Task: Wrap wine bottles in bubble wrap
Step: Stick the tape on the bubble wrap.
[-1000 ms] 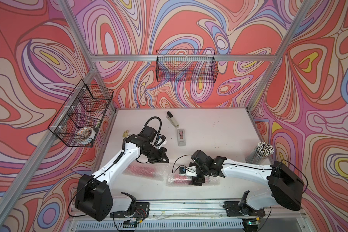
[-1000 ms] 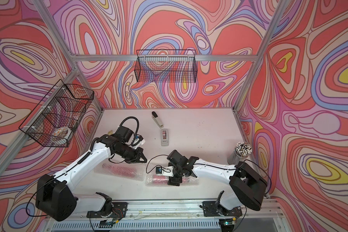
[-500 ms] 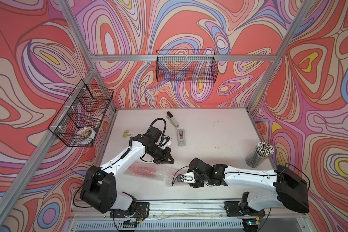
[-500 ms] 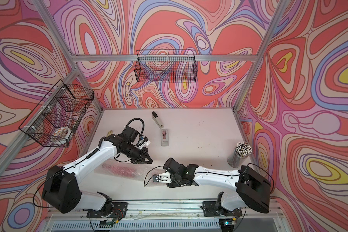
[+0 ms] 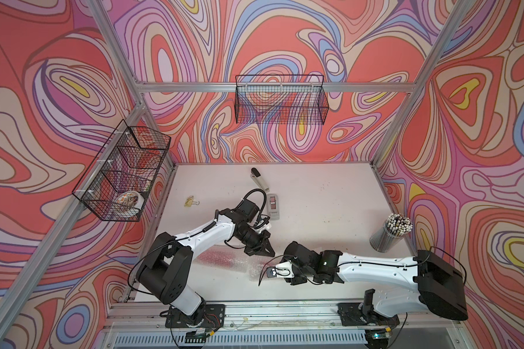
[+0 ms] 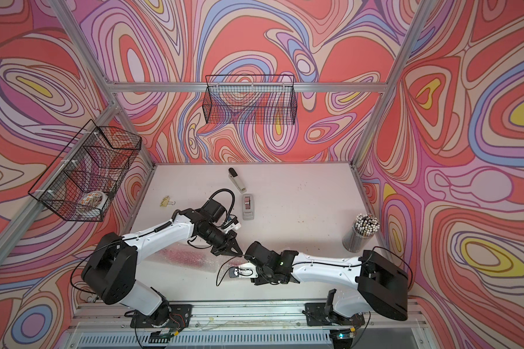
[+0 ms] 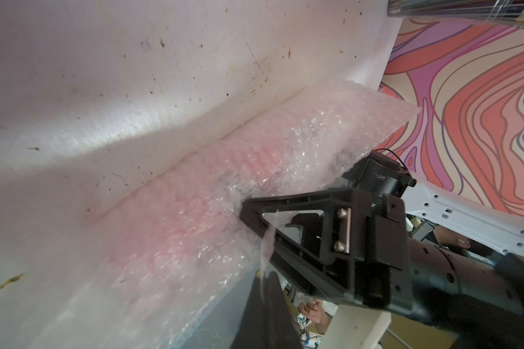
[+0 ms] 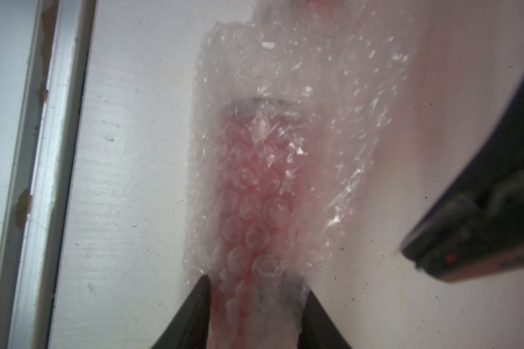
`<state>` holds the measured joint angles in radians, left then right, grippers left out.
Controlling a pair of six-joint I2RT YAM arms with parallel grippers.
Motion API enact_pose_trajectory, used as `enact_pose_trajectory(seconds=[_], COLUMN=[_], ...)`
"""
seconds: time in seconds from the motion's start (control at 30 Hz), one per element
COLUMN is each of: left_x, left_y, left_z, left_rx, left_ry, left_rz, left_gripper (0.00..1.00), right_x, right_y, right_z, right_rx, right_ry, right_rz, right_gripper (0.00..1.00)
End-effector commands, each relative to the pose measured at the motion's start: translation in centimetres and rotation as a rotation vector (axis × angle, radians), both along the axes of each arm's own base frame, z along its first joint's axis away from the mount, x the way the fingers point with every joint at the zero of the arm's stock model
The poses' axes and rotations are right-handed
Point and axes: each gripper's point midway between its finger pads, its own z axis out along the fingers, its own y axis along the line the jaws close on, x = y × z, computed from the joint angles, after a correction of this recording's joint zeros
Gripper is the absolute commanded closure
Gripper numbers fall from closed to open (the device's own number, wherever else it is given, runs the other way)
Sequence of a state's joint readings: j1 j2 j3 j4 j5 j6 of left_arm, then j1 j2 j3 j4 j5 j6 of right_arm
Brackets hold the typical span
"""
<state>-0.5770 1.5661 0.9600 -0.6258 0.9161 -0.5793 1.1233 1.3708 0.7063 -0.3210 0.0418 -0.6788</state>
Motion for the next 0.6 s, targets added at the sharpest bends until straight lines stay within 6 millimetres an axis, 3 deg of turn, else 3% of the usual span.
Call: enact_pose_trajectory(seconds=[0.0, 0.57], left_x=[-0.7, -2.2], left_y=[-0.7, -1.3], left_z=[1.2, -1.9], left_rx=[-0.069, -0.058], left_ry=[0.020, 0.085], left_rz=[0.012, 0.013], left_gripper=[1.00, 1.00], right_x=[-1.0, -1.1], right_y=[-2.6, -2.4], right_z=[-3.0, -2.6], right_rx=[-0.124, -0.115], right_ry=[0.034, 0.033], right_rz=[-0.009, -0.009], right_gripper=[0.56, 0.56])
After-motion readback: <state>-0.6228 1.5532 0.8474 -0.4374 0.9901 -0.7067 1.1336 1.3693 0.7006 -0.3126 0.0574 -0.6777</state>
